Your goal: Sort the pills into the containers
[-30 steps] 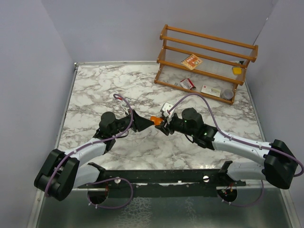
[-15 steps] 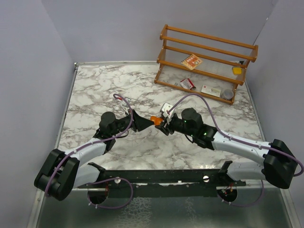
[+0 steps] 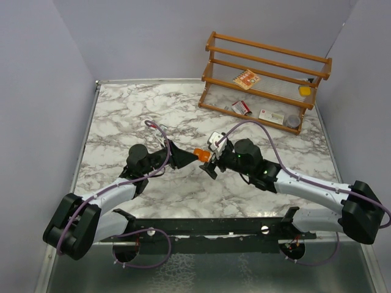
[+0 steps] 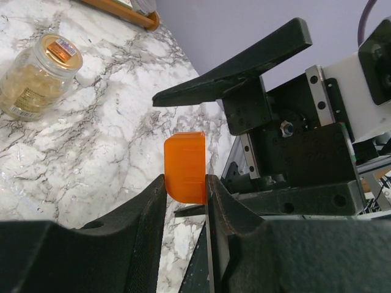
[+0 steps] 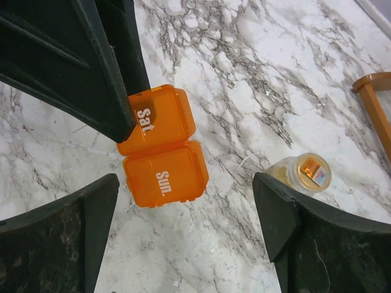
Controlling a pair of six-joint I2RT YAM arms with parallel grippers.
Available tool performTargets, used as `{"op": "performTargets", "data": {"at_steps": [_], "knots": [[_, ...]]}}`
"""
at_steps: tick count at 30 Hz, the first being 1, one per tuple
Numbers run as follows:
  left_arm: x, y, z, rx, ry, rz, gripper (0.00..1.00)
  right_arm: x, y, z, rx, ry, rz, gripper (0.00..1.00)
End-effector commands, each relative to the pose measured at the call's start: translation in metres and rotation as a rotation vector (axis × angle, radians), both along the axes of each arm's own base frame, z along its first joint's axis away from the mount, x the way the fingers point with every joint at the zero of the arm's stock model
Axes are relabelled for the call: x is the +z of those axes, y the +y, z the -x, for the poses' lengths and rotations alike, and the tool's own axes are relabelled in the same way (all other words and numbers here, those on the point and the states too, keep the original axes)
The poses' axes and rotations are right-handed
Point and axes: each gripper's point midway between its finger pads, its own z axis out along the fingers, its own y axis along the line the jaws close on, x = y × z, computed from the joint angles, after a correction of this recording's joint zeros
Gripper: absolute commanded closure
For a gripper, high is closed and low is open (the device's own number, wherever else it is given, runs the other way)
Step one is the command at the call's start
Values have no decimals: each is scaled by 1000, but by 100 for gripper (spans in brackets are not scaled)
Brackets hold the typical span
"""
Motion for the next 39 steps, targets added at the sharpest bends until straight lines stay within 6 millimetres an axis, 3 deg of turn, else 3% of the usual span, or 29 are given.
{"op": "performTargets", "data": {"at_steps": [1,9,22,39], "knots": [[6,0,3,-8,-31,19,100,31,-10,-5,-51,-68,-32,8],[-1,1,0,16,2,16,100,50,-23,-2,-91,-123,-67,4],[-3,-1,-4,21,34,16,100,25,-9,5,-53,-143,51,2],[-4,-1,-3,17,51,18,100,16,-13,-5,-117,-165,77,20]]}}
